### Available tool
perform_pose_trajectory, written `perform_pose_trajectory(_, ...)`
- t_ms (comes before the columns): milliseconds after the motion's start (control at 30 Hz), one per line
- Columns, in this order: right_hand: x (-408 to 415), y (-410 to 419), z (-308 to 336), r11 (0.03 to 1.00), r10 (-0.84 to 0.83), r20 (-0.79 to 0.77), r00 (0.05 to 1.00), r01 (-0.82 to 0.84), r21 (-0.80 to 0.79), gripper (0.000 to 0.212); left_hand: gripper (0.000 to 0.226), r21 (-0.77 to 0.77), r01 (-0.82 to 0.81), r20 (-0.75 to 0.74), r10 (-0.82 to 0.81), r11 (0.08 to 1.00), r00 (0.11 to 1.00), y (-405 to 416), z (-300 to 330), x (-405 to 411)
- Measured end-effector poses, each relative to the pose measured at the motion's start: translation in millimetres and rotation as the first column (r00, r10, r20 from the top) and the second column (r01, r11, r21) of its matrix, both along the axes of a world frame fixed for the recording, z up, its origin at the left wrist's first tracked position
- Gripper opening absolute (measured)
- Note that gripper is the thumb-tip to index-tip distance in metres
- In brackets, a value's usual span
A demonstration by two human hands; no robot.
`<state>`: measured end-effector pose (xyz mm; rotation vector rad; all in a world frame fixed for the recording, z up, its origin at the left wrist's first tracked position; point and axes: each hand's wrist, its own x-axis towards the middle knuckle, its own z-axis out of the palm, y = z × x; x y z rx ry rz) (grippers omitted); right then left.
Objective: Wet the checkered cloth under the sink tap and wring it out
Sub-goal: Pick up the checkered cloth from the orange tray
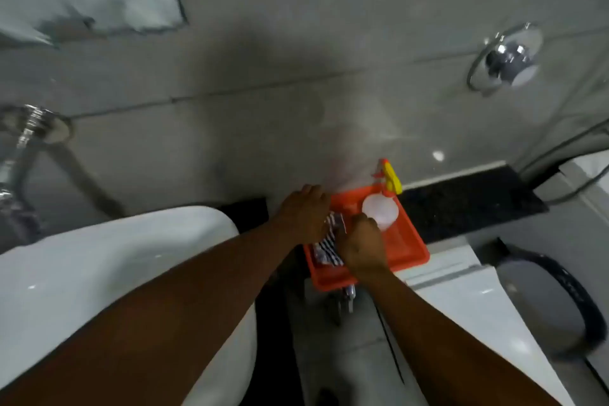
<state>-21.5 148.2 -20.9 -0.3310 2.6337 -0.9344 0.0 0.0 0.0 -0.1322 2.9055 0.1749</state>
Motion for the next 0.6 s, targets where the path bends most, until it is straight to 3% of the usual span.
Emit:
perform_pose_trajectory(67, -6.1, -0.9, -31.9, 0.998, -0.053, 0.149, 0.987, 0.049, 0.027, 0.037, 0.051, 0.093, -0.042, 0.133, 0.029, 0.995, 0.991, 3.4, -30.5, -18.5)
perform_pose_trajectory(200, -14.9, -4.0, -76.8, 0.994, -0.097, 0.344, 0.934, 0.109, -0.018, 0.042, 0.048, 0.185, -0.114, 0.245, 0.067, 0.976, 0.967, 5.4, -80.9, -41.6)
perform_pose_trajectory(367, -34.6, -13.6, -113.7, 0.996, -0.085, 0.378, 0.922, 0.077, 0.037, 0.057, 0.044, 0.177, -0.203, 0.260, 0.153, 0.963, 0.953, -0.1, -120.2, -69.1)
perform_pose_trajectory(467, -40.1, -17.7, -126.8, 0.992, -0.123, 0.378, 0.918, 0.099, 0.082, 0.048, 0.048, 0.122, -0.263, 0.286, 0.220, 0.957, 0.933, -5.3, -135.0, -76.0)
perform_pose_trajectory(600, -54.2, -19.2, -122.5, 0.980, -0.179, 0.487, 0.855, 0.200, 0.008, 0.038, 0.041, 0.136, -0.294, 0.269, 0.251, 0.946, 0.930, -15.2, -130.4, -79.8)
